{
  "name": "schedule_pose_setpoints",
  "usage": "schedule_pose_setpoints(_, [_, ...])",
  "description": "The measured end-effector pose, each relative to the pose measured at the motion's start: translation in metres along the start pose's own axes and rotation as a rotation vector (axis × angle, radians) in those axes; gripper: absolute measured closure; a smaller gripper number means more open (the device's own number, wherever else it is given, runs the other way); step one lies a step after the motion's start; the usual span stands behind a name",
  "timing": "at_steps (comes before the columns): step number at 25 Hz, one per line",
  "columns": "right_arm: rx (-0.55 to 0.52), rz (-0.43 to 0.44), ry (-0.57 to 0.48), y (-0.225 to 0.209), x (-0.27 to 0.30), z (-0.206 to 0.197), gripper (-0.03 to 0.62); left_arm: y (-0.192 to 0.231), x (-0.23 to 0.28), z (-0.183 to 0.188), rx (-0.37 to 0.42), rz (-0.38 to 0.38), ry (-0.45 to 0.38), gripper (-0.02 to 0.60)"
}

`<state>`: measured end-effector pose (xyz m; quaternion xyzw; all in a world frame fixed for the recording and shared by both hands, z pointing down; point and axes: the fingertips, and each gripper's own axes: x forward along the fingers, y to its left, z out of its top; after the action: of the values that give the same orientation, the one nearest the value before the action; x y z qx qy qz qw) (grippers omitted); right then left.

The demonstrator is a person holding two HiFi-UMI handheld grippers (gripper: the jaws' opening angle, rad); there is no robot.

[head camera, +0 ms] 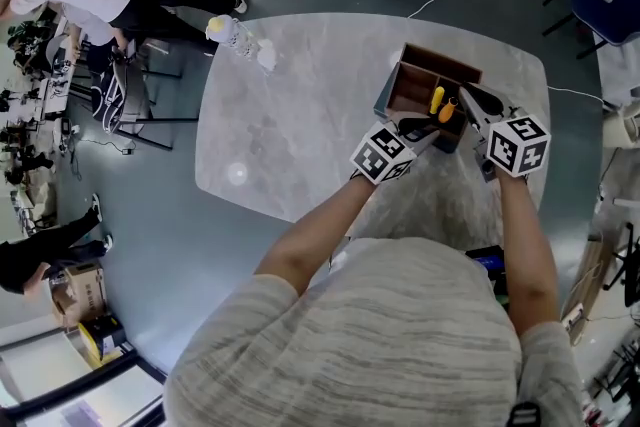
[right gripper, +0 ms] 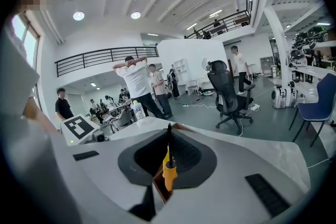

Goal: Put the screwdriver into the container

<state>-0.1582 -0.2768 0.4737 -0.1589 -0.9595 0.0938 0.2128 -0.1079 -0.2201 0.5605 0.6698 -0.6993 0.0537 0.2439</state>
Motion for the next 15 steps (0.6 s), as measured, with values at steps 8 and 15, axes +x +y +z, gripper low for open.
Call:
schedule_pose_setpoints(8, [0.005,0.001,0.052,0.002,0.011,-0.021,0.579,0.001,-0.005,-0.002,-0.019,-0.004,0.001,0.546])
schedule_pose_setpoints(15, [0.012,-0.011,0.101,0.000,0.019,-0.041,0.579,0.000,-0.008,-0.004,-0.037,-0.017,-0.002,0.555])
